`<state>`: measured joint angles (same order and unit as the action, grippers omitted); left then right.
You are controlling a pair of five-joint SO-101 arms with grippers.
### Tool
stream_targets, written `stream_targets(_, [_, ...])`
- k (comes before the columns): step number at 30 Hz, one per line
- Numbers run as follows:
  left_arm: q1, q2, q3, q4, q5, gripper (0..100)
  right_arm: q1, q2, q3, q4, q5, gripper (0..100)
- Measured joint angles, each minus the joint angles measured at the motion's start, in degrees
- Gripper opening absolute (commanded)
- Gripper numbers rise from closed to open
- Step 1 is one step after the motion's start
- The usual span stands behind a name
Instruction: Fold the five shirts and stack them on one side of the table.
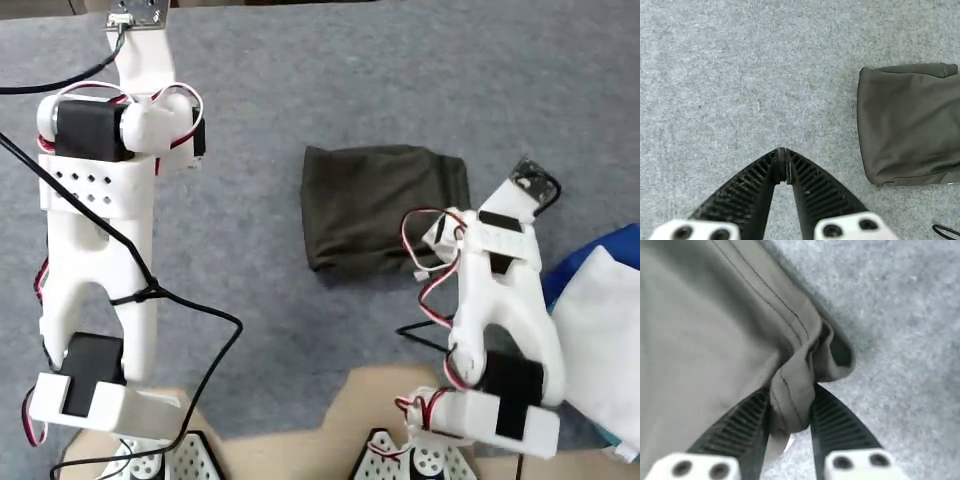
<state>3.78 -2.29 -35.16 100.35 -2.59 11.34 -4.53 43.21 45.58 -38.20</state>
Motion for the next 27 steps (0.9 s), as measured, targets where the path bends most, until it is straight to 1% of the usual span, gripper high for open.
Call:
stream_targets(5, [0.0, 0.0, 0.0, 0.0, 0.0, 2, 0.18, 4.75, -0.09, -1.76, 0.0, 7.1])
stream_targets(7, [0.0, 0.0, 0.0, 0.0, 0.0, 2, 0.18, 5.36, -0.44, -1.85, 0.0, 0.7])
stream_targets(14, [0.0, 0.0, 0.0, 0.0, 0.0, 2, 1.58, 4.4, -0.62, -0.53, 0.7, 0.4])
stream_targets(19, [0.0, 0.0, 0.0, 0.0, 0.0, 2, 4.57, -2.2, -0.53, 2.55, 3.08, 0.4])
stream_targets(23, [0.0, 0.0, 0.0, 0.0, 0.0, 2, 4.84, -9.23, -2.2, 7.47, 3.6, 0.4])
stream_targets(27, [0.0, 0.0, 0.0, 0.0, 0.0, 2, 5.19, -15.3, -5.8, 9.32, 4.13, 0.4])
